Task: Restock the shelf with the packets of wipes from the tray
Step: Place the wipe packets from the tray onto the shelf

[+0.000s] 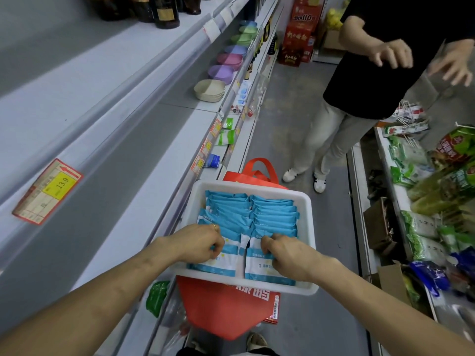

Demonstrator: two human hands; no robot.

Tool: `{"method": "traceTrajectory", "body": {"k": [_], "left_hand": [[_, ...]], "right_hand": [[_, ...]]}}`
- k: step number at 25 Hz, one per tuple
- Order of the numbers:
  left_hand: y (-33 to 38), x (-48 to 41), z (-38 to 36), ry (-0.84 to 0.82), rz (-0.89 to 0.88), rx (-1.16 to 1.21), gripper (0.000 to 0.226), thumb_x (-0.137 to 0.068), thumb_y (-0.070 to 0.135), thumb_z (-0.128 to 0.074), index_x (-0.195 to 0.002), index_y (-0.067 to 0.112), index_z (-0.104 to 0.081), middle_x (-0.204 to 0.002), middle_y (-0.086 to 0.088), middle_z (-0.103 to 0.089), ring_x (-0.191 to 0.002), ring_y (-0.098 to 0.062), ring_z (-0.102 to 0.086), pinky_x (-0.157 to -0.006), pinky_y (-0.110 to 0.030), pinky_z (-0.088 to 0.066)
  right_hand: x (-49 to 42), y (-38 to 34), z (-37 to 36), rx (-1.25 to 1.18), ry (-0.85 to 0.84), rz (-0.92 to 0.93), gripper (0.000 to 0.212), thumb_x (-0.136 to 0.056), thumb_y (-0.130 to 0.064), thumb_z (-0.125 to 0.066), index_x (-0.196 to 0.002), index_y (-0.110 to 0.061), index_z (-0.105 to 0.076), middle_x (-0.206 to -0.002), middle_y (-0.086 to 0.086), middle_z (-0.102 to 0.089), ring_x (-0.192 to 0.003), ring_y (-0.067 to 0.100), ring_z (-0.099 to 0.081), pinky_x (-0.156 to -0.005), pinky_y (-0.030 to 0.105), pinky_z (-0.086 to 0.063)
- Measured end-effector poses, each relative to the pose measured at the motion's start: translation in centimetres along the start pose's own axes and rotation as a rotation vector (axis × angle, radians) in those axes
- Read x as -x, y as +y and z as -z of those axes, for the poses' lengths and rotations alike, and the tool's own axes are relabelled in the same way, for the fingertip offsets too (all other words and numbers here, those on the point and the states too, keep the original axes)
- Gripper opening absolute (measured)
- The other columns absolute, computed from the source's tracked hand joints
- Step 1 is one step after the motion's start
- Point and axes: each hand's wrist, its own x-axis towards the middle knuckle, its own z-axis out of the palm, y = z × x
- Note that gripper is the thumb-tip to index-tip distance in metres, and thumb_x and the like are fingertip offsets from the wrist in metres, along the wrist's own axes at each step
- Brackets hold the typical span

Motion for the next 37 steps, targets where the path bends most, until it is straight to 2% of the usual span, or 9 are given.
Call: {"method": "traceTrajectory", "body": {"k": [8, 11, 14, 16, 19, 24, 29, 32, 37], "left_hand": [[0.4, 0.2, 0.3, -0.060, 0.002, 0.010, 0.024, -0.085, 0.016, -0.055, -0.088, 0.032, -0.072, -0.081, 0.017, -0.058, -0.089, -0.006, -0.049, -0.084, -0.031, -0.047], [0.2, 0.4, -0.1, -0.078, -0.026, -0.012, 0.029, -0.087, 0.015, -0.055, -0.098, 0.037, -0.071, -0.095, 0.014, -0.062, -0.095, -0.010, -0.046, -0.091, -0.035, -0.044], [0.3, 0.9, 0.0, -0.126, -0.054, 0.044, 0.037, -0.090, 0.010, -0.055, -0.109, 0.037, -0.069, -0.113, 0.009, -0.060, -0.102, -0.012, -0.052, -0.091, -0.032, -0.046], [0.6, 1.2, 0.2, -0.149, -0.076, 0.056, 0.040, -0.091, 0.007, -0.054, -0.114, 0.036, -0.068, -0.121, 0.007, -0.059, -0.105, -0.012, -0.053, -0.090, -0.028, -0.044], [0.6, 1.4, 0.0, -0.131, -0.079, 0.020, 0.046, -0.090, 0.004, -0.051, -0.116, 0.038, -0.067, -0.125, 0.008, -0.063, -0.110, -0.016, -0.057, -0.094, -0.034, -0.048], [0.7, 2.2, 0.1, -0.055, -0.059, -0.025, 0.051, -0.086, 0.004, -0.047, -0.117, 0.042, -0.063, -0.124, 0.010, -0.064, -0.107, -0.017, -0.060, -0.091, -0.040, -0.052], [0.4, 3.1, 4.3, 0.045, -0.023, -0.046, 0.051, -0.086, 0.002, -0.049, -0.116, 0.041, -0.063, -0.123, 0.012, -0.064, -0.106, -0.015, -0.059, -0.085, -0.035, -0.049], [0.2, 3.6, 9.1, 0.115, 0.016, -0.056, 0.046, -0.089, 0.004, -0.051, -0.115, 0.039, -0.064, -0.121, 0.010, -0.064, -0.101, -0.014, -0.057, -0.080, -0.032, -0.046], [-0.2, 6.7, 19.1, 0.286, 0.089, -0.107, 0.046, -0.088, 0.005, -0.052, -0.117, 0.038, -0.065, -0.111, 0.002, -0.062, -0.099, -0.019, -0.056, -0.083, -0.036, -0.047]], "right_hand": [[-0.3, -0.1, 0.4, -0.026, -0.045, -0.005, 0.019, -0.094, -0.009, -0.051, -0.108, -0.020, -0.045, -0.106, 0.006, -0.064, -0.088, 0.024, -0.060, -0.075, 0.035, -0.049], [-0.2, 0.3, 0.3, -0.004, -0.061, 0.059, 0.019, -0.090, -0.010, -0.054, -0.100, -0.024, -0.047, -0.104, 0.002, -0.063, -0.092, 0.024, -0.056, -0.077, 0.033, -0.046], [0.3, 0.7, 0.0, 0.098, -0.088, 0.166, 0.017, -0.088, -0.016, -0.061, -0.093, -0.032, -0.060, -0.105, -0.007, -0.060, -0.101, 0.020, -0.046, -0.086, 0.034, -0.043], [0.5, 0.8, -0.1, 0.101, -0.111, 0.197, 0.022, -0.089, -0.017, -0.061, -0.101, -0.034, -0.068, -0.113, -0.008, -0.059, -0.105, 0.019, -0.047, -0.091, 0.034, -0.045], [0.5, 0.6, -0.4, 0.011, -0.154, 0.163, 0.036, -0.089, -0.010, -0.057, -0.111, -0.037, -0.067, -0.118, -0.009, -0.054, -0.107, 0.015, -0.055, -0.094, 0.034, -0.051], [0.3, 0.1, 0.0, 0.008, -0.106, 0.146, 0.047, -0.082, 0.001, -0.052, -0.111, -0.035, -0.064, -0.119, -0.009, -0.055, -0.108, 0.018, -0.057, -0.093, 0.037, -0.052], [-1.0, -0.2, 5.8, 0.018, 0.023, 0.112, 0.051, -0.079, 0.006, -0.053, -0.107, -0.034, -0.067, -0.118, -0.013, -0.058, -0.106, 0.013, -0.058, -0.089, 0.027, -0.050], [-2.3, -0.5, 11.6, 0.051, 0.114, 0.109, 0.048, -0.077, 0.004, -0.053, -0.104, -0.034, -0.067, -0.116, -0.010, -0.058, -0.105, 0.017, -0.059, -0.087, 0.033, -0.053], [-3.0, -2.6, 23.3, 0.158, 0.266, 0.157, 0.046, -0.078, 0.002, -0.052, -0.105, -0.033, -0.067, -0.113, -0.005, -0.058, -0.102, 0.019, -0.058, -0.087, 0.038, -0.051]]}}
